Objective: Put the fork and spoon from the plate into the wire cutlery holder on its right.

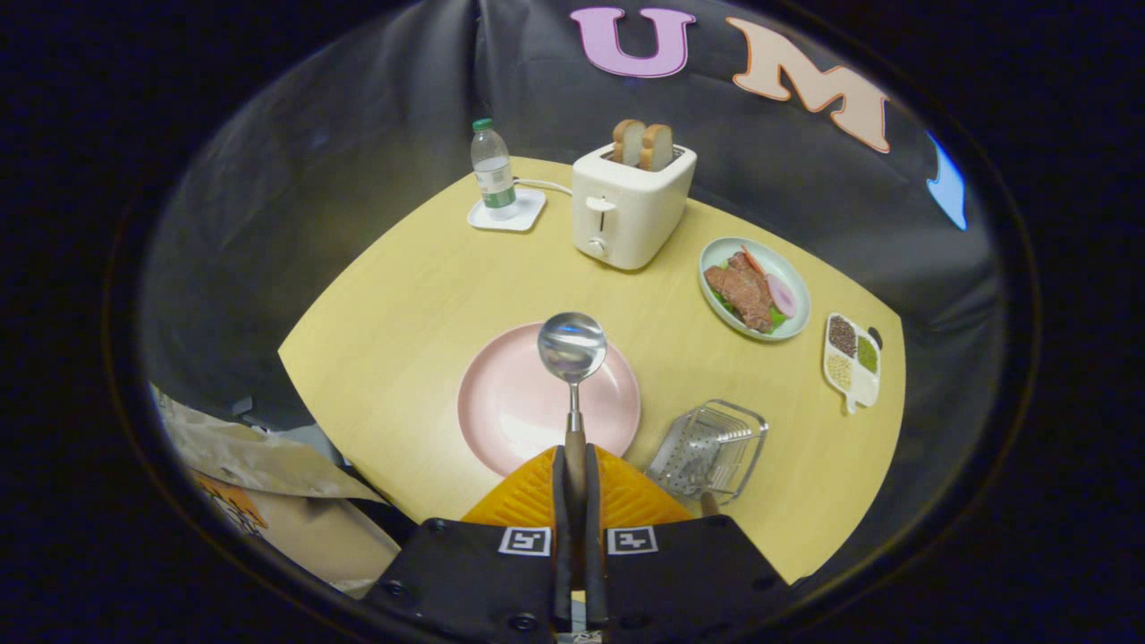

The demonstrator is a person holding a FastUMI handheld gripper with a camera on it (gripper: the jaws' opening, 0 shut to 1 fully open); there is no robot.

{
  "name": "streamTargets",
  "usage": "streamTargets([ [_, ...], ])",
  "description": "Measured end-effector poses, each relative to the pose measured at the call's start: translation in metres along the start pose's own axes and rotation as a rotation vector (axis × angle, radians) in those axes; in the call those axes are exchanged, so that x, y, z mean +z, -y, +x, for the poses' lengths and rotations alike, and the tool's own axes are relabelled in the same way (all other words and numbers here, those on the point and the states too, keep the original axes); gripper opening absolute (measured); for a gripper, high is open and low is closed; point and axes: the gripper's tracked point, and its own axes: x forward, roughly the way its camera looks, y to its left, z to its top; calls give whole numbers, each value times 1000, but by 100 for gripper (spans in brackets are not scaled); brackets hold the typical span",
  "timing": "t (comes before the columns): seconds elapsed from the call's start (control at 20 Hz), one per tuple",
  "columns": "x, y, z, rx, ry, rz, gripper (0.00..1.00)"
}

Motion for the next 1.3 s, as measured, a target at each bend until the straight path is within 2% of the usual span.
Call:
streamTargets([
  [0.45,-22,83,-18,-39,-122,-51,9],
  [0.6,-34,100,-16,-18,-186,-54,9],
  [0.95,-62,119,-1,33,-354,-152,9],
  [1.15,-64,126,13,31,-398,-179,9],
  [1.25,-57,127,18,34,-381,-158,13],
  [1.3,-54,127,20,36,-365,-140,20],
])
